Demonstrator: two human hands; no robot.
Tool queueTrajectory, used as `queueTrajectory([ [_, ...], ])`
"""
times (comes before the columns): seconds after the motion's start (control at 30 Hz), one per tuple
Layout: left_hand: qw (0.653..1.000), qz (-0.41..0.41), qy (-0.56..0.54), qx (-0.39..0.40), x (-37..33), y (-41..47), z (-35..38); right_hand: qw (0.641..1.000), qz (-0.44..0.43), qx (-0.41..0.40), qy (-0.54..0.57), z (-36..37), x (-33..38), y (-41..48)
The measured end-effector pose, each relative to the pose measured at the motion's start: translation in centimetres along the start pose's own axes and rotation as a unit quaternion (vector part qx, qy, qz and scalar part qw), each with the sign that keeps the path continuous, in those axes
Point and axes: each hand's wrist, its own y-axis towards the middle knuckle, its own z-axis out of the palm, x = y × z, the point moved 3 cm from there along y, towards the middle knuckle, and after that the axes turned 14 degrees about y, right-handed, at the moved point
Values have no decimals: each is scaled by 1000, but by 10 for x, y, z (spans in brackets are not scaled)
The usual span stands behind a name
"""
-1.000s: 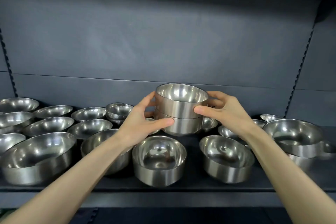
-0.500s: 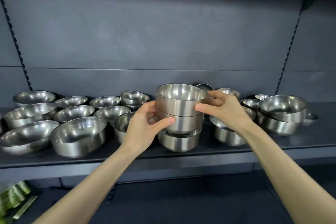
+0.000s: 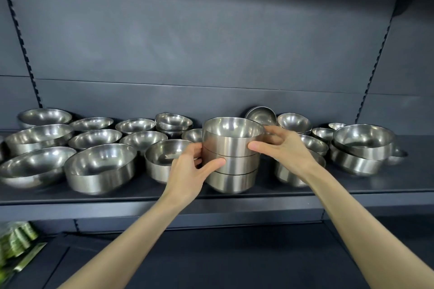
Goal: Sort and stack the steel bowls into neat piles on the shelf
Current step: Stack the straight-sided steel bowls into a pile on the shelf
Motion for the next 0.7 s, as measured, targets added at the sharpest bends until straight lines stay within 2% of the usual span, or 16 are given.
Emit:
queueTrajectory([
  [0.27, 999, 17, 26, 10, -4, -17, 10, 1000, 6, -4, -17, -1, -6, -3],
  [0.43, 996, -20, 46, -68, -2, -37, 14, 999, 18, -1, -39, -2, -15, -9],
  [0.7, 997, -60, -1, -45, 3, -39, 23, 999, 49, 15, -13, 4, -27, -16],
])
